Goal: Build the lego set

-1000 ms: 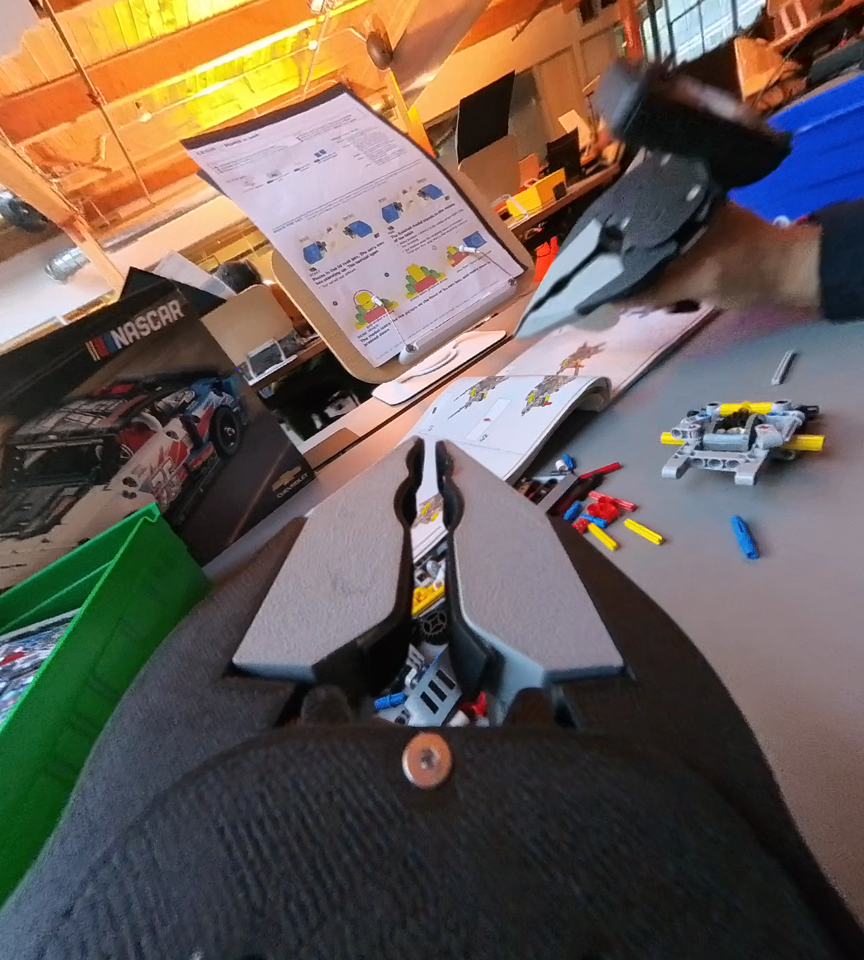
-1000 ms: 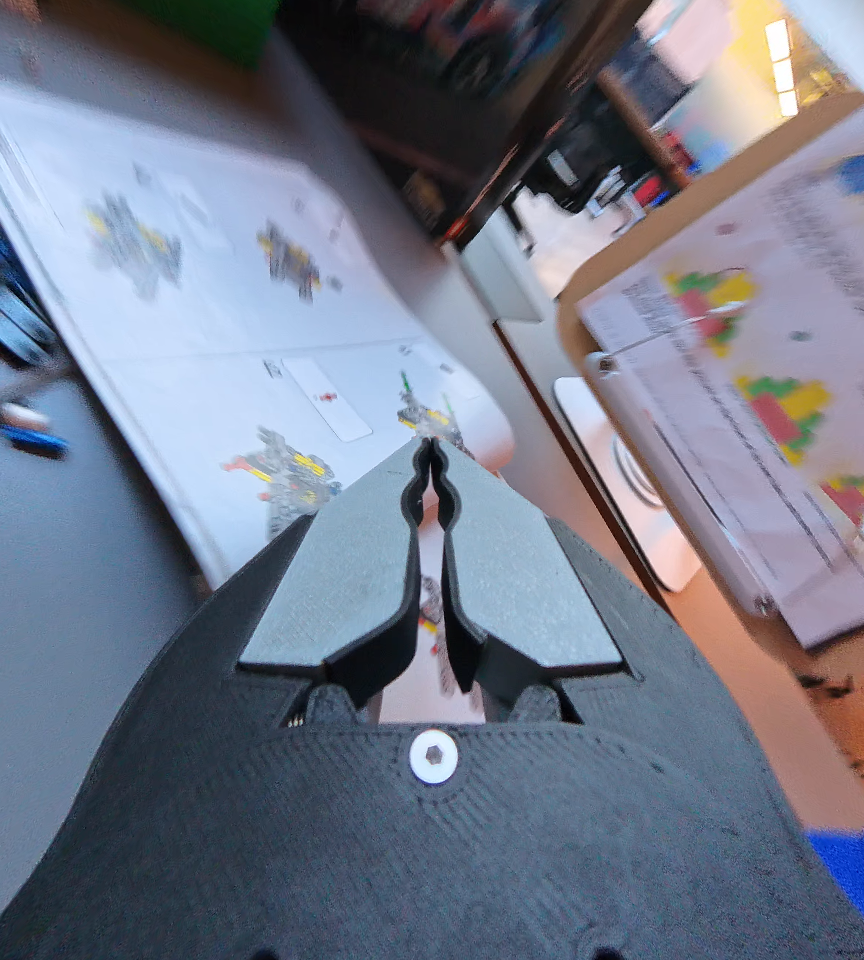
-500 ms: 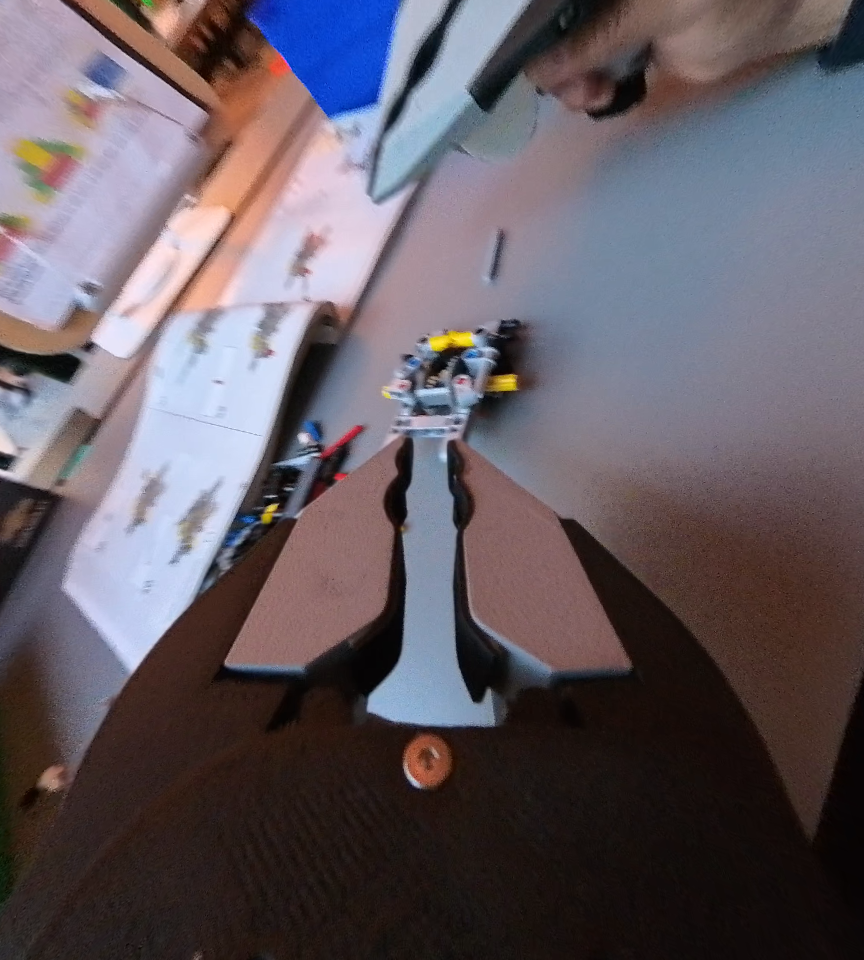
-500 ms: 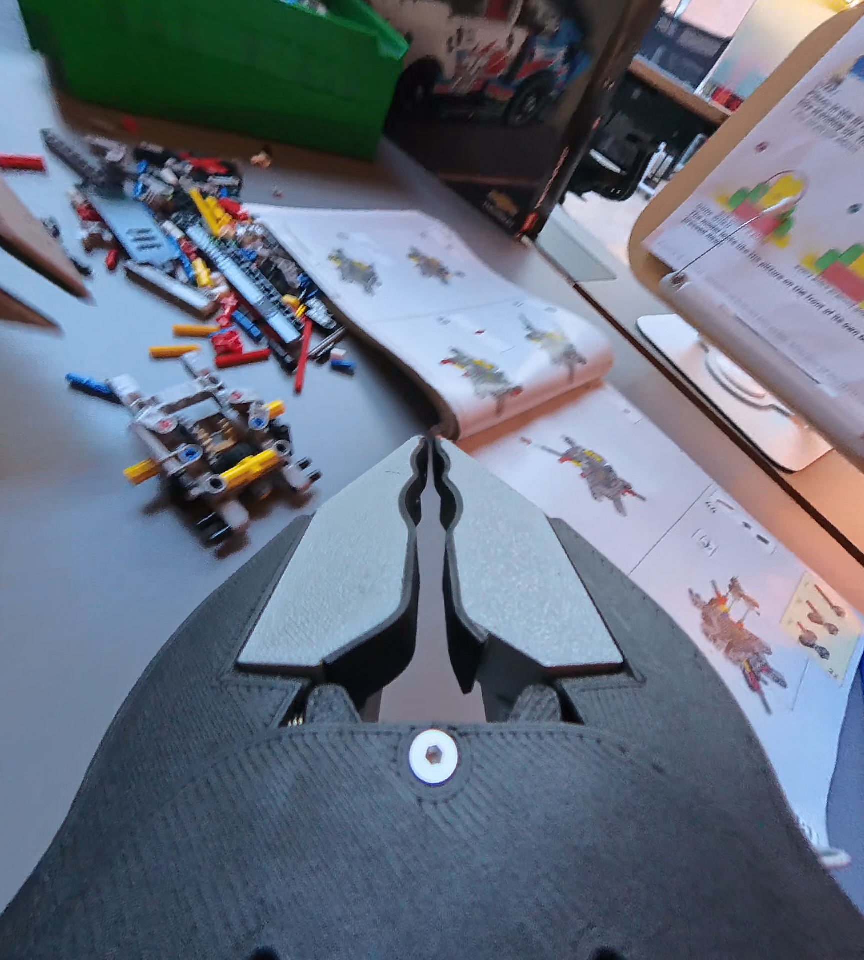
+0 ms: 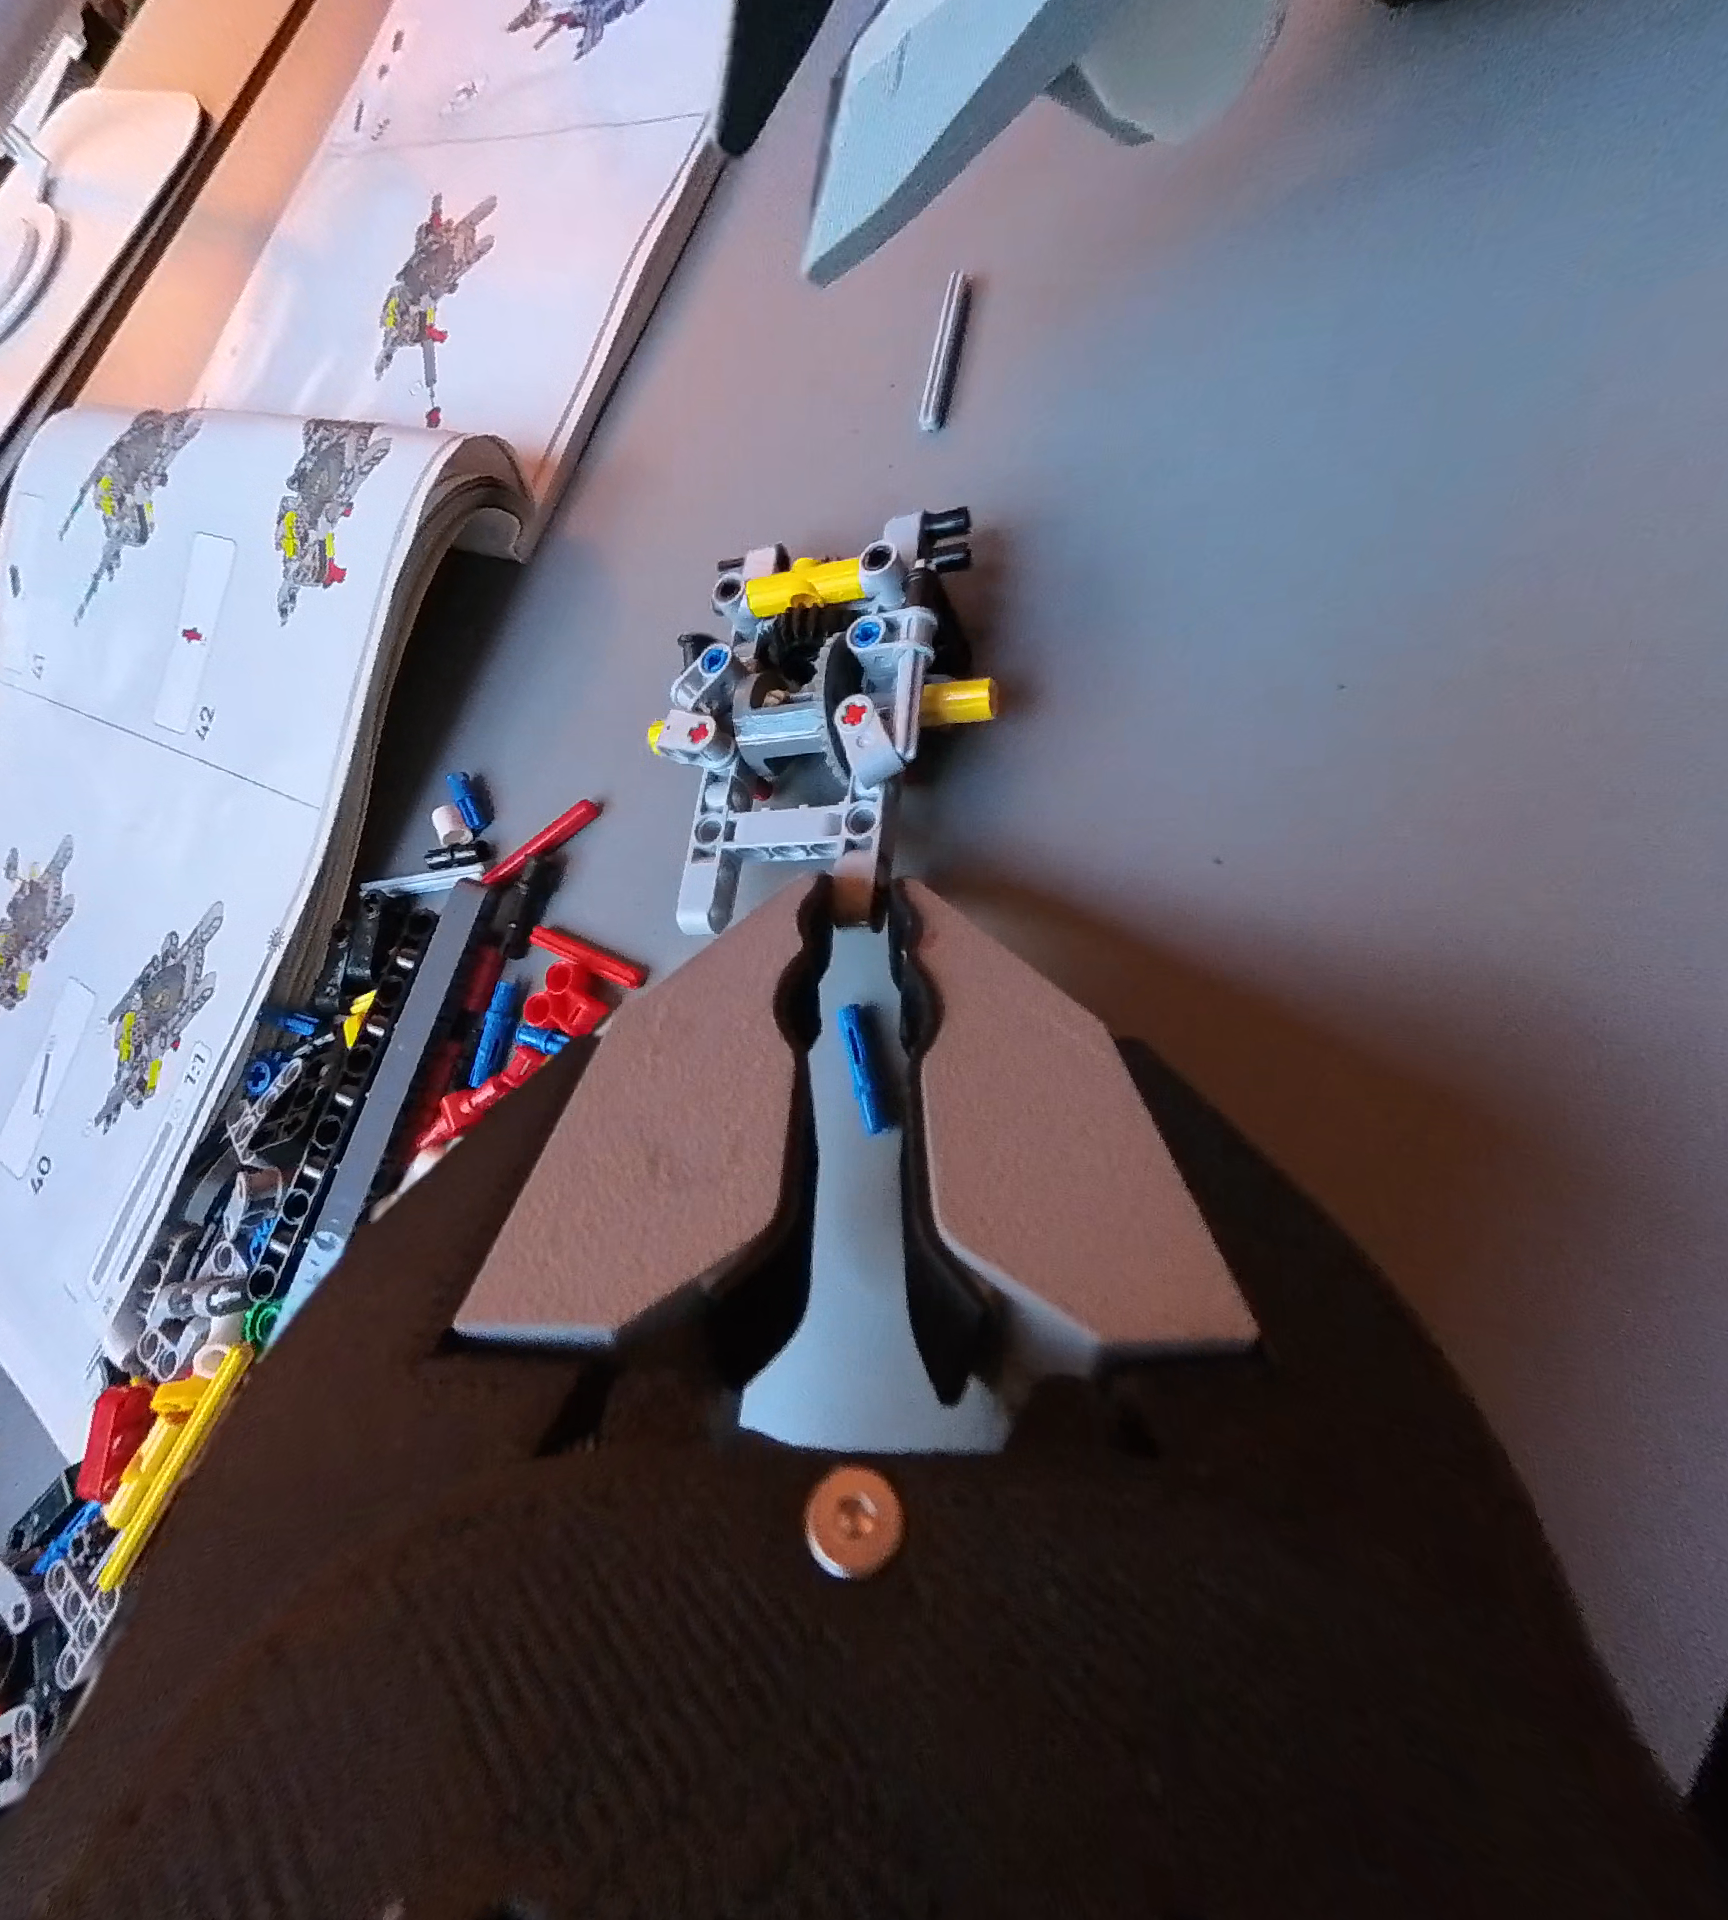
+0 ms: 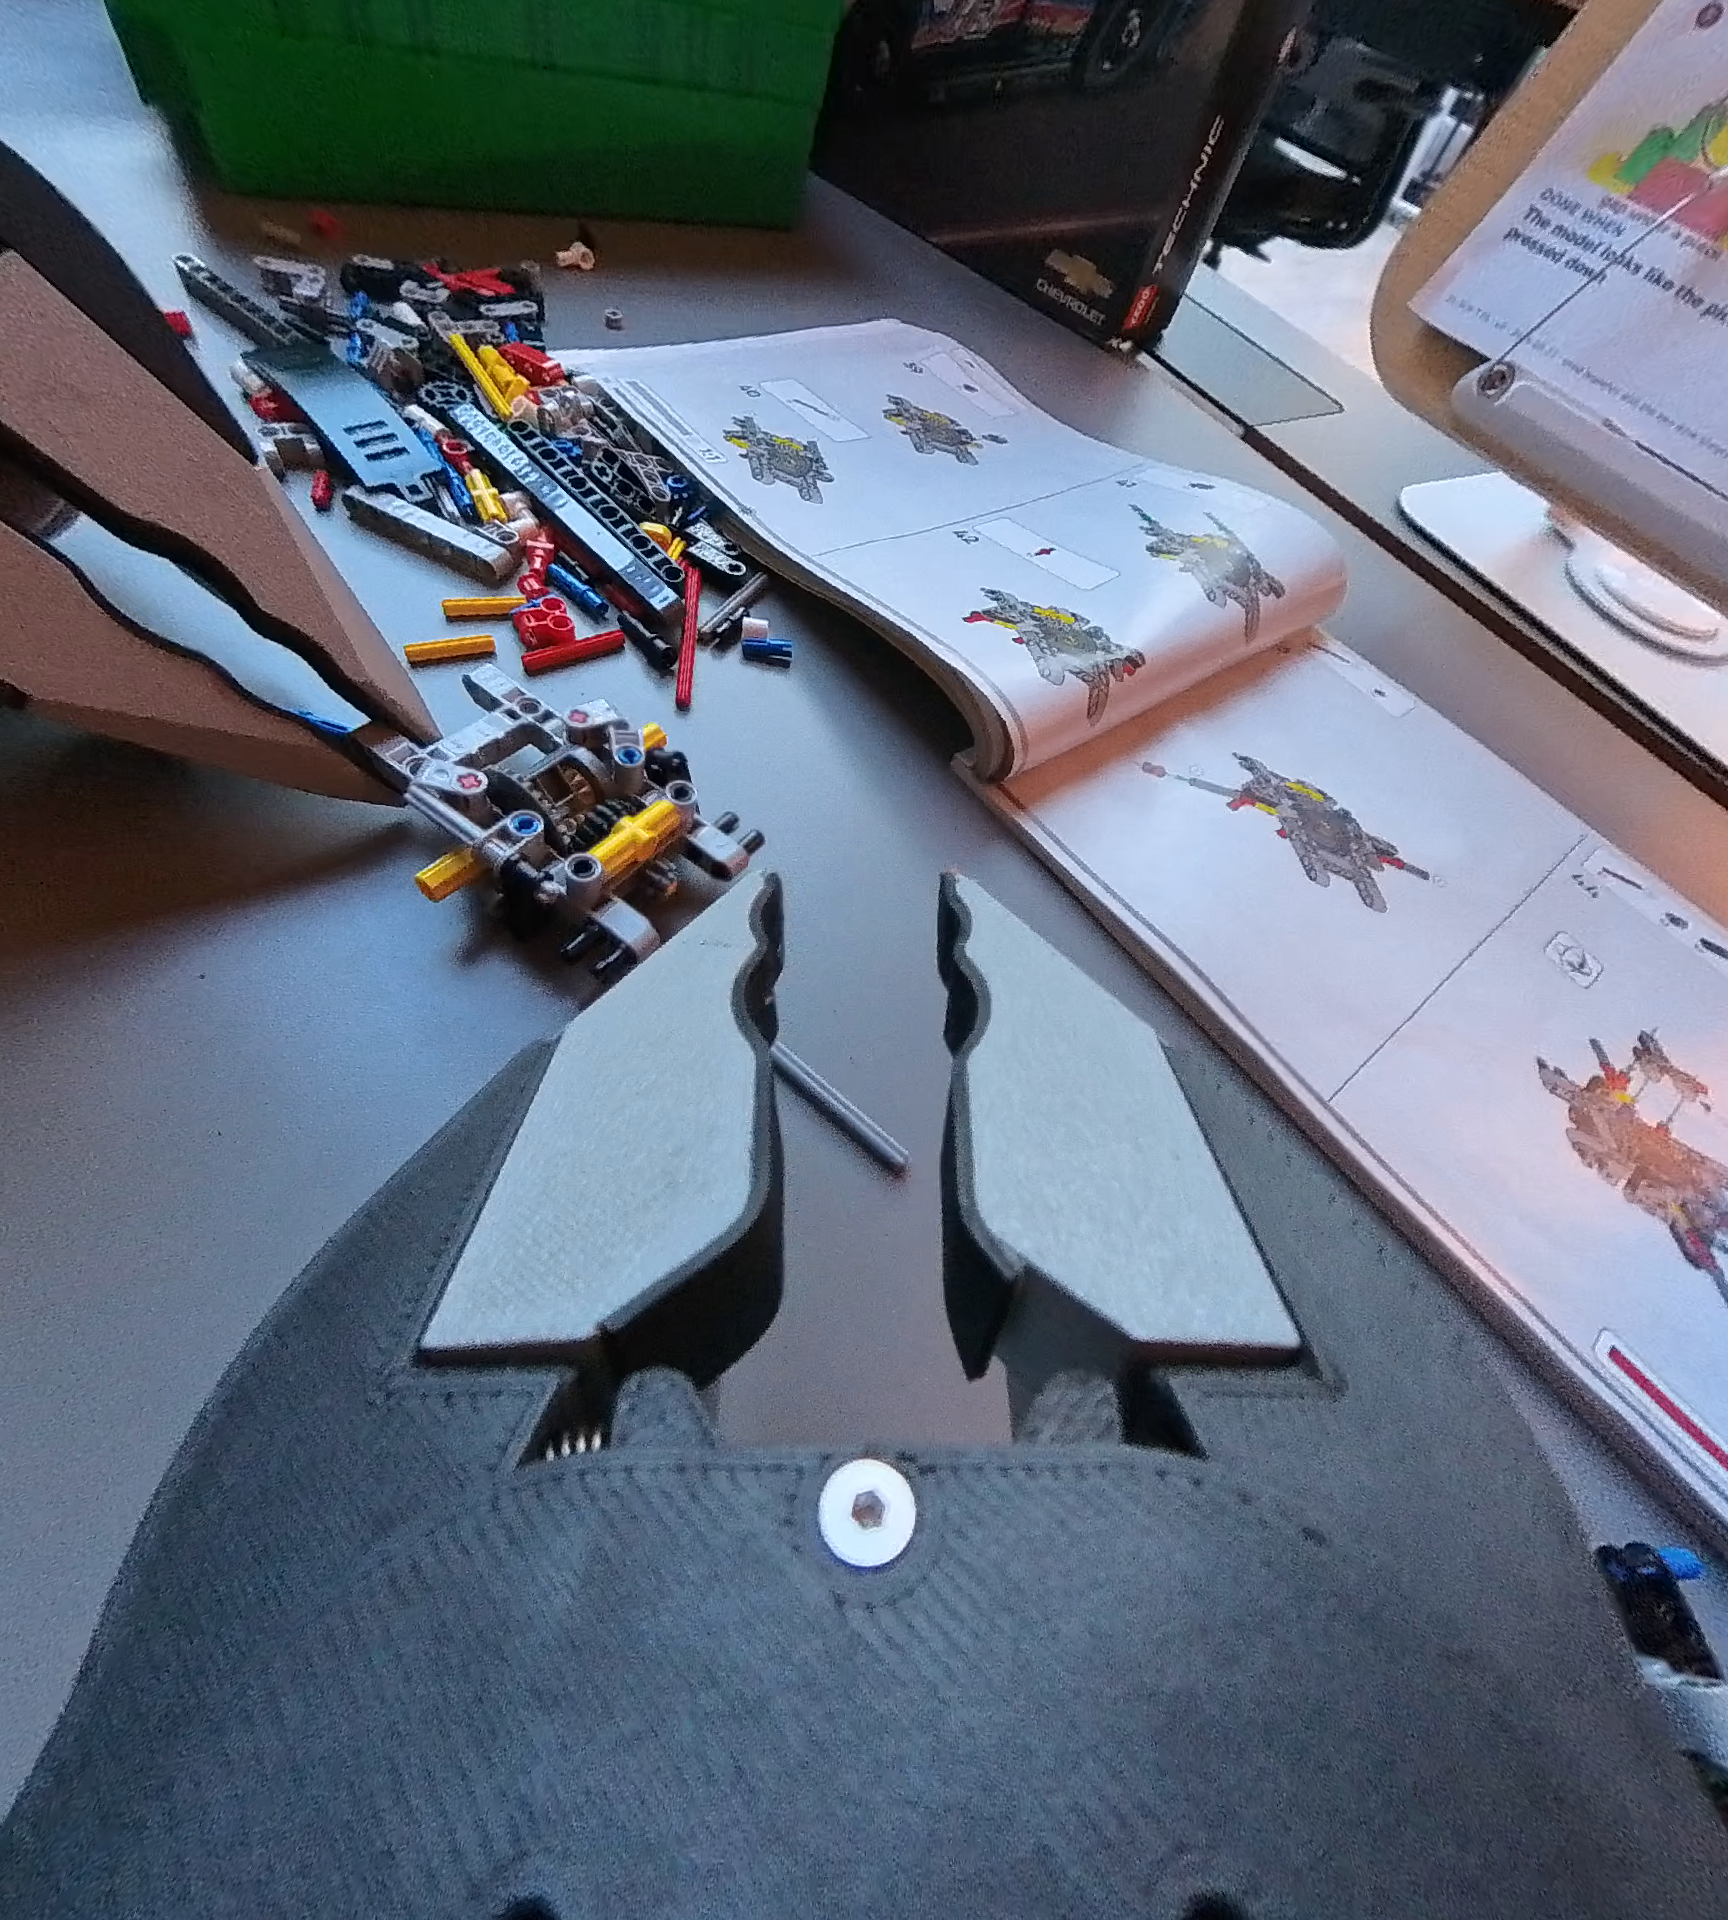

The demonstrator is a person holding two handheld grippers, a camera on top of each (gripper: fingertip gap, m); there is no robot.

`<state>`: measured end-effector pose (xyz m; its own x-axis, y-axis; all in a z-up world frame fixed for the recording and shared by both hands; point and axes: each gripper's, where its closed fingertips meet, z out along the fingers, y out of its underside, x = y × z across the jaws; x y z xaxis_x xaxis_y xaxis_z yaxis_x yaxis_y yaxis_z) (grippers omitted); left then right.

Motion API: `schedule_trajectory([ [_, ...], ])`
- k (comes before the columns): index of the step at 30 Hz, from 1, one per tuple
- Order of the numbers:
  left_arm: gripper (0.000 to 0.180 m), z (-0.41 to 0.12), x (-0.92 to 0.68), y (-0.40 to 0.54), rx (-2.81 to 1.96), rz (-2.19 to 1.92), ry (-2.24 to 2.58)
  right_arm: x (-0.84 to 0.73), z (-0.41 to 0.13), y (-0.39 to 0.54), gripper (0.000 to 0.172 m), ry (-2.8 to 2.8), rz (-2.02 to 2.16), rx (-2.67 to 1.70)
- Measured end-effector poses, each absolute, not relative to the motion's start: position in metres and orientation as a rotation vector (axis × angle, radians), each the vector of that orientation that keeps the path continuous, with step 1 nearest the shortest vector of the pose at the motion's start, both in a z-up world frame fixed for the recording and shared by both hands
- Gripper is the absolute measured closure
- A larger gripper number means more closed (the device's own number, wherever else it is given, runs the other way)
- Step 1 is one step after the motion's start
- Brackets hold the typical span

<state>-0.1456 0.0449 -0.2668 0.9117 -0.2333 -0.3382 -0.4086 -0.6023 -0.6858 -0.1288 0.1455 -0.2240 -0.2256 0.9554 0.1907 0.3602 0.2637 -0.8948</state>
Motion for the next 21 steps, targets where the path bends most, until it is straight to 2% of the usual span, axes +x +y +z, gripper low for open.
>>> schedule_trajectory([
  [9, 0.173, -0.268, -0.143, 0.045, -2.253, 0.278, 0.426, -0.119, -0.226, 0.141, 0.132, -1.755, 0.977, -1.242],
  [13, 0.172, -0.268, -0.123, 0.045, -2.275, 0.154, 0.386, -0.113, -0.231, 0.131, 0.124, -1.782, 0.963, -1.255],
  [17, 0.164, -0.259, -0.086, 0.042, -2.232, -0.092, 0.392, -0.104, -0.230, 0.120, 0.126, -1.776, 0.917, -1.231],
  [21, 0.158, -0.245, -0.104, 0.038, -2.215, -0.094, 0.308, -0.097, -0.230, 0.101, 0.133, -1.819, 0.980, -1.203],
])
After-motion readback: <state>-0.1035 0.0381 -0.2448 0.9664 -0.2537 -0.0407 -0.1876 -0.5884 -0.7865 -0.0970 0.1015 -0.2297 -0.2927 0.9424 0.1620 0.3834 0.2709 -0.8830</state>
